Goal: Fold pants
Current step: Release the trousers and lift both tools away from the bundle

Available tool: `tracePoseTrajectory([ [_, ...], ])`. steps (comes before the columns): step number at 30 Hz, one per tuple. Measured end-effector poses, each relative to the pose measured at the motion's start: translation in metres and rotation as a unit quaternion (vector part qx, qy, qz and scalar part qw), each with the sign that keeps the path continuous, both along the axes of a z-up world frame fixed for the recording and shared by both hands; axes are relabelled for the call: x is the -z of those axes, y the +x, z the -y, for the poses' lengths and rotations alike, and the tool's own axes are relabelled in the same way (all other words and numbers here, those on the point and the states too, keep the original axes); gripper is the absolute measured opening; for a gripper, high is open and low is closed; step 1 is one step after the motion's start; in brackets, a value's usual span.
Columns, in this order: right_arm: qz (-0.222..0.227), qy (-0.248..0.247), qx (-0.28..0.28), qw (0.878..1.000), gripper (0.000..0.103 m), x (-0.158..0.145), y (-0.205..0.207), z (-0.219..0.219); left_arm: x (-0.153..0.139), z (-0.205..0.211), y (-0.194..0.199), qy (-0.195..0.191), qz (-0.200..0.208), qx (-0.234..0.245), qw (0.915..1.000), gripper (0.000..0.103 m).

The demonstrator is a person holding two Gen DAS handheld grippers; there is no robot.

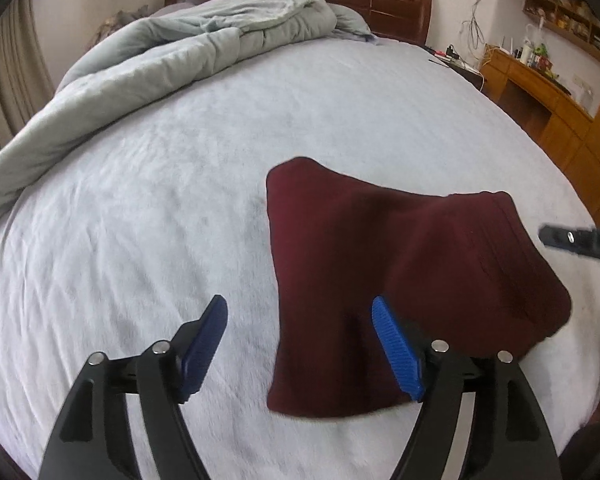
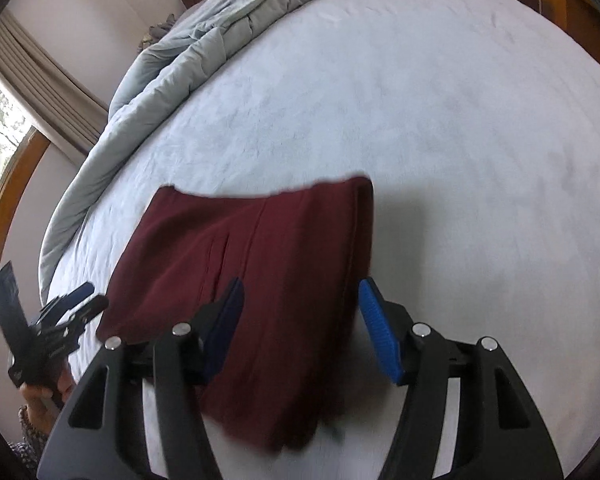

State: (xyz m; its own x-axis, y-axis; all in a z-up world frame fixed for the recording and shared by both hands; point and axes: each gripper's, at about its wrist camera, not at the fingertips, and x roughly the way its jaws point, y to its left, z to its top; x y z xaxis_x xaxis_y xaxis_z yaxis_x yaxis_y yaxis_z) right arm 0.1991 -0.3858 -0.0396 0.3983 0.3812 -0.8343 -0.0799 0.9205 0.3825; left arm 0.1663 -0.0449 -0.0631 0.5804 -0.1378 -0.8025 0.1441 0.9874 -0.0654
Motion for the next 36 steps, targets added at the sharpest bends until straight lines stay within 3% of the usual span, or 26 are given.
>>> tracePoseTrajectory([
  [7,-0.034,0.008,-0.004,0.999,0.061,0.015,-0.053,0.003,0.015,0.004,-0.02,0.002,-0.028,-0.017,0.9995,0.08],
  [12,-0.046,0.006,0.016,0.999,0.069,0.029,-0.053,0.012,0.03,0.004,-0.012,-0.004,-0.038,-0.025,0.999,0.084],
  [23,-0.052,0.014,0.025,0.998,0.075,0.045,-0.049,0.018,0.045,-0.002,0.0,-0.036,-0.062,-0.032,0.9969,0.092],
  [26,-0.036,0.029,0.031,0.998,0.074,0.028,-0.058,0.018,0.032,-0.004,-0.008,-0.036,-0.058,-0.037,0.997,0.09],
  [29,-0.008,0.021,0.031,0.999,0.088,0.006,-0.072,0.011,0.014,-0.005,-0.025,-0.03,-0.041,-0.03,0.9982,0.093],
  [36,0.001,-0.053,0.013,0.999,0.099,-0.021,-0.096,-0.035,-0.009,-0.001,-0.055,-0.025,-0.036,-0.036,0.9984,0.099],
])
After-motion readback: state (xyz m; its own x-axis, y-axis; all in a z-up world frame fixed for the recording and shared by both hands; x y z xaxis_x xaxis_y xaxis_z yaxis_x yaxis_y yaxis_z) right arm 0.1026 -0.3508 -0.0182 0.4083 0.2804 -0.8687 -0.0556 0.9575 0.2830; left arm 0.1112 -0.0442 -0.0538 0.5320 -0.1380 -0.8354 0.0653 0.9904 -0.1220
